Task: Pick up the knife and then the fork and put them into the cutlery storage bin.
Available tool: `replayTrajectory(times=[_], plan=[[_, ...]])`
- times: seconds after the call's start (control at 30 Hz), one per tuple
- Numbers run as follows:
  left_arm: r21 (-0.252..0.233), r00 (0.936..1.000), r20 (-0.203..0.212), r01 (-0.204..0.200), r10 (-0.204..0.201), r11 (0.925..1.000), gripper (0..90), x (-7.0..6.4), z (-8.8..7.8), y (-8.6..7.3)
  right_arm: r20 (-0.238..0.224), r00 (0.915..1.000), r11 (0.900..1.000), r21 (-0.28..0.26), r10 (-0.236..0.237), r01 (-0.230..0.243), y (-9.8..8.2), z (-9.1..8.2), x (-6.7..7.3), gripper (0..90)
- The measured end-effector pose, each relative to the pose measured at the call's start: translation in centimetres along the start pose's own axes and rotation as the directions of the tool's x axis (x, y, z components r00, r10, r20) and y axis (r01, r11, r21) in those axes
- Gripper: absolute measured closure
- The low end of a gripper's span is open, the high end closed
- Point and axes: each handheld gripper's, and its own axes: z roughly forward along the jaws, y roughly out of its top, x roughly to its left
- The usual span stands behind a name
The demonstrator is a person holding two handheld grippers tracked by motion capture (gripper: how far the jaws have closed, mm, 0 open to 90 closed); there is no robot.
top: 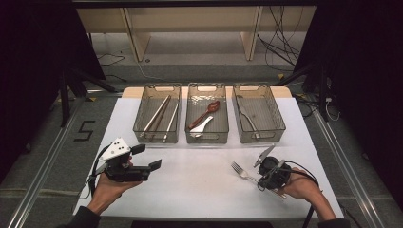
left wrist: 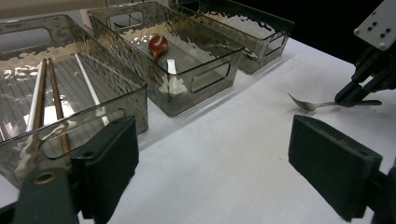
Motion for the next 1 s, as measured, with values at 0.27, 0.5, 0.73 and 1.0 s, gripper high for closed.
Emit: replayTrajectory(times=[0.27,0.5,0.73,1.0], plan=[[-0.001,1.0,0.002,0.002,-0.002,1.0,15.5,0.0,0.0,0.0,0.0,0.9997,0.999,-0.044,0.024,-0.024,-0.1,-0.7,-0.4,83.9],[0.0,1.0,0.002,0.002,-0.002,1.0,15.5,0.0,0.1,0.0,-0.003,0.999,0.996,-0.08,0.044,-0.044,-0.2,-1.1,-0.7,84.0],[0.001,1.0,0.003,0.001,-0.001,1.0,15.5,0.0,0.1,0.0,-0.017,0.9963,0.985,-0.147,0.085,-0.086,-0.3,-1.8,-1.3,84.0],[0.003,1.0,0.003,0.0,0.0,1.0,15.5,0.0,0.1,-0.1,-0.047,0.9889,0.96,-0.239,0.141,-0.148,-0.3,-2.7,-2.1,84.0]])
